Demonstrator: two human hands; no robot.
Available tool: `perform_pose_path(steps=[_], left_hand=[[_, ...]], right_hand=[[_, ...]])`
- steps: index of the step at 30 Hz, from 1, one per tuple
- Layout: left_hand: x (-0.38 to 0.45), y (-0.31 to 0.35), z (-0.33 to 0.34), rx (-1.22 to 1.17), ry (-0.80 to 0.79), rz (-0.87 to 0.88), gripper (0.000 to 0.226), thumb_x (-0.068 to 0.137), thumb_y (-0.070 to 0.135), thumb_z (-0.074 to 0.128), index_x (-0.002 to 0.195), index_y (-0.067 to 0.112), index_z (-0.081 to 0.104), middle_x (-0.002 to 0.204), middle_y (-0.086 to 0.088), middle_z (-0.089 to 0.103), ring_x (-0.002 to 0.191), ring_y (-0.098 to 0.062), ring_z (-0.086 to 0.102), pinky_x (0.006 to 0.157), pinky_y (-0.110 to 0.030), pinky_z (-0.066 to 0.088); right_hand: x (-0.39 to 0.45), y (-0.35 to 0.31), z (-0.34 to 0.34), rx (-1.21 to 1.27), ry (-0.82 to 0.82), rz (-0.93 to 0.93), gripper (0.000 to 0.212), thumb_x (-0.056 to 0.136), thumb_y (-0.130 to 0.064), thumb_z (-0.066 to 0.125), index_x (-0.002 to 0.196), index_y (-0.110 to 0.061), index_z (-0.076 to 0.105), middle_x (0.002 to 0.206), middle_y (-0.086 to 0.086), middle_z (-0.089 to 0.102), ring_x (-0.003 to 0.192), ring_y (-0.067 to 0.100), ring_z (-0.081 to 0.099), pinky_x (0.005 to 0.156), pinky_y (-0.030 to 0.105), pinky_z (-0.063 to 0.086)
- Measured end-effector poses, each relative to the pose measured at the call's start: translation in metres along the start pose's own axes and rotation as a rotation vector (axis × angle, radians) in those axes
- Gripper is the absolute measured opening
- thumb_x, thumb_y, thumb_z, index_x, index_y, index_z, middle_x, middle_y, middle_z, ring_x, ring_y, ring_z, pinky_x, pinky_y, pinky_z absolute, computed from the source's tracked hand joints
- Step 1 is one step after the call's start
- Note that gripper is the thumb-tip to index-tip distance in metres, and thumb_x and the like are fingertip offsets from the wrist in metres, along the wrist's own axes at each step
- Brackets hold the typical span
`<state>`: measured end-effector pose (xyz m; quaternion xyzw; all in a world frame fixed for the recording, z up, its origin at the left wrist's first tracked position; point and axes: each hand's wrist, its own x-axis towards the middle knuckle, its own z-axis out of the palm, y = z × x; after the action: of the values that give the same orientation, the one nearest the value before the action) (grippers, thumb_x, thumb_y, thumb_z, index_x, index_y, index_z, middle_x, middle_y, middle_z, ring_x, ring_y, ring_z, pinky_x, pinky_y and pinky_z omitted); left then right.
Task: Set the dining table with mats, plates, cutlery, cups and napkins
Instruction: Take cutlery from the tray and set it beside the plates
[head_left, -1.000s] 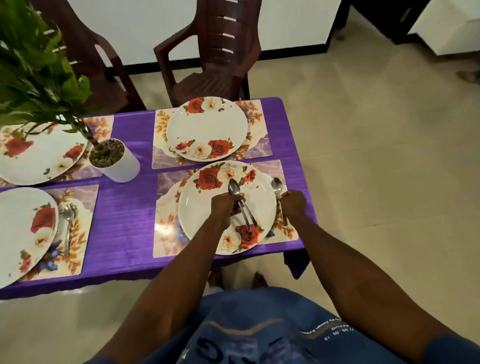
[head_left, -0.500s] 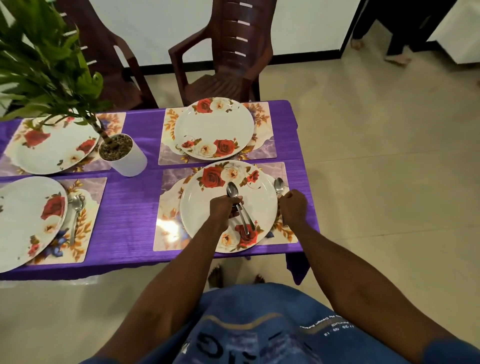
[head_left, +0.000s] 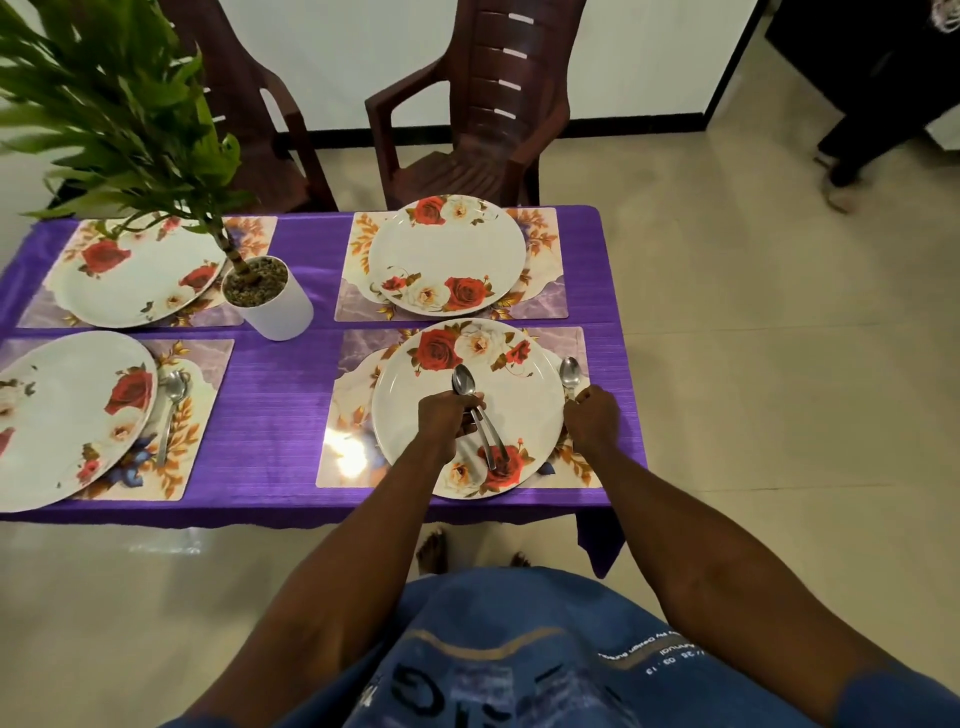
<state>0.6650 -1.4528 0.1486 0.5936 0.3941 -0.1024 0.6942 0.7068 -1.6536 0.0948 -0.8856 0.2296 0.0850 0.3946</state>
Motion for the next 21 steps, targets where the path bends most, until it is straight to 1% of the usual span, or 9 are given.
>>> perform_pose_path(steps=[2, 4, 7, 9, 14, 16, 17, 19, 21], left_hand=[[-0.001, -0.002, -0.003, -0.01, 0.014, -0.003, 0.016, 0.083, 0.004, 0.073, 0.098, 0.001, 0.068, 0.083, -0.013, 0.072, 0.074, -0.021, 0.066, 0.065, -0.029, 0.054], [-0.001, -0.004, -0.004, -0.018, 0.023, -0.005, 0.018, 0.082, 0.004, 0.073, 0.099, 0.0, 0.068, 0.085, -0.014, 0.073, 0.075, -0.022, 0.067, 0.066, -0.029, 0.055], [0.001, -0.007, -0.006, -0.019, 0.036, -0.006, 0.023, 0.082, 0.005, 0.074, 0.103, -0.001, 0.068, 0.086, -0.015, 0.073, 0.075, -0.022, 0.067, 0.067, -0.03, 0.055], [0.002, -0.008, -0.008, -0.018, 0.044, -0.005, 0.024, 0.082, 0.006, 0.074, 0.104, -0.001, 0.068, 0.089, -0.015, 0.074, 0.076, -0.022, 0.067, 0.066, -0.029, 0.055], [0.0, -0.01, -0.008, -0.026, 0.054, -0.006, 0.023, 0.082, 0.004, 0.073, 0.104, -0.001, 0.068, 0.088, -0.014, 0.073, 0.074, -0.02, 0.067, 0.064, -0.028, 0.055], [-0.001, -0.01, -0.007, -0.029, 0.055, -0.004, 0.022, 0.083, 0.005, 0.073, 0.104, -0.001, 0.068, 0.09, -0.015, 0.073, 0.076, -0.021, 0.067, 0.062, -0.027, 0.054], [-0.001, -0.01, -0.007, -0.034, 0.055, -0.005, 0.023, 0.083, 0.005, 0.073, 0.104, -0.001, 0.068, 0.092, -0.016, 0.073, 0.077, -0.021, 0.067, 0.062, -0.027, 0.053], [-0.002, -0.011, -0.008, -0.053, 0.058, -0.01, 0.023, 0.083, 0.005, 0.073, 0.104, -0.001, 0.067, 0.093, -0.016, 0.073, 0.078, -0.022, 0.067, 0.062, -0.027, 0.052], [-0.004, -0.012, -0.012, -0.092, 0.044, -0.024, 0.023, 0.083, 0.005, 0.073, 0.105, 0.0, 0.066, 0.091, -0.016, 0.073, 0.076, -0.021, 0.067, 0.062, -0.027, 0.053]], right_hand=[[0.003, 0.001, 0.002, -0.014, -0.025, -0.002, 0.014, 0.083, -0.016, 0.068, 0.087, -0.013, 0.054, 0.086, 0.006, 0.057, 0.077, 0.019, 0.053, 0.052, 0.022, 0.031], [0.005, 0.002, 0.003, -0.033, -0.048, -0.008, 0.024, 0.082, -0.022, 0.071, 0.097, -0.008, 0.059, 0.093, 0.009, 0.061, 0.082, 0.022, 0.057, 0.058, 0.025, 0.039], [0.003, -0.002, 0.001, -0.055, -0.049, -0.006, 0.046, 0.079, -0.033, 0.075, 0.115, -0.01, 0.059, 0.109, 0.009, 0.065, 0.098, 0.028, 0.063, 0.075, 0.036, 0.054], [0.001, -0.003, 0.0, -0.057, -0.056, -0.004, 0.055, 0.076, -0.039, 0.077, 0.12, -0.012, 0.057, 0.115, 0.009, 0.064, 0.103, 0.03, 0.062, 0.082, 0.042, 0.056], [-0.001, -0.006, -0.003, -0.066, -0.071, 0.003, 0.06, 0.078, -0.041, 0.075, 0.125, -0.012, 0.053, 0.124, 0.01, 0.06, 0.11, 0.031, 0.06, 0.085, 0.042, 0.054], [-0.007, -0.009, -0.004, -0.113, -0.031, 0.006, 0.06, 0.083, -0.037, 0.071, 0.131, -0.01, 0.047, 0.133, 0.011, 0.051, 0.116, 0.032, 0.055, 0.086, 0.041, 0.051], [-0.012, -0.011, -0.004, -0.148, 0.014, -0.009, 0.058, 0.086, -0.035, 0.068, 0.133, -0.008, 0.044, 0.135, 0.012, 0.047, 0.118, 0.032, 0.053, 0.085, 0.04, 0.05], [-0.022, -0.018, -0.002, -0.191, 0.105, -0.09, 0.055, 0.089, -0.033, 0.064, 0.132, -0.007, 0.043, 0.133, 0.013, 0.045, 0.117, 0.03, 0.053, 0.083, 0.038, 0.051], [-0.033, -0.028, 0.006, -0.194, 0.112, -0.21, 0.055, 0.089, -0.031, 0.063, 0.134, -0.007, 0.044, 0.134, 0.013, 0.045, 0.116, 0.03, 0.054, 0.083, 0.038, 0.054]])
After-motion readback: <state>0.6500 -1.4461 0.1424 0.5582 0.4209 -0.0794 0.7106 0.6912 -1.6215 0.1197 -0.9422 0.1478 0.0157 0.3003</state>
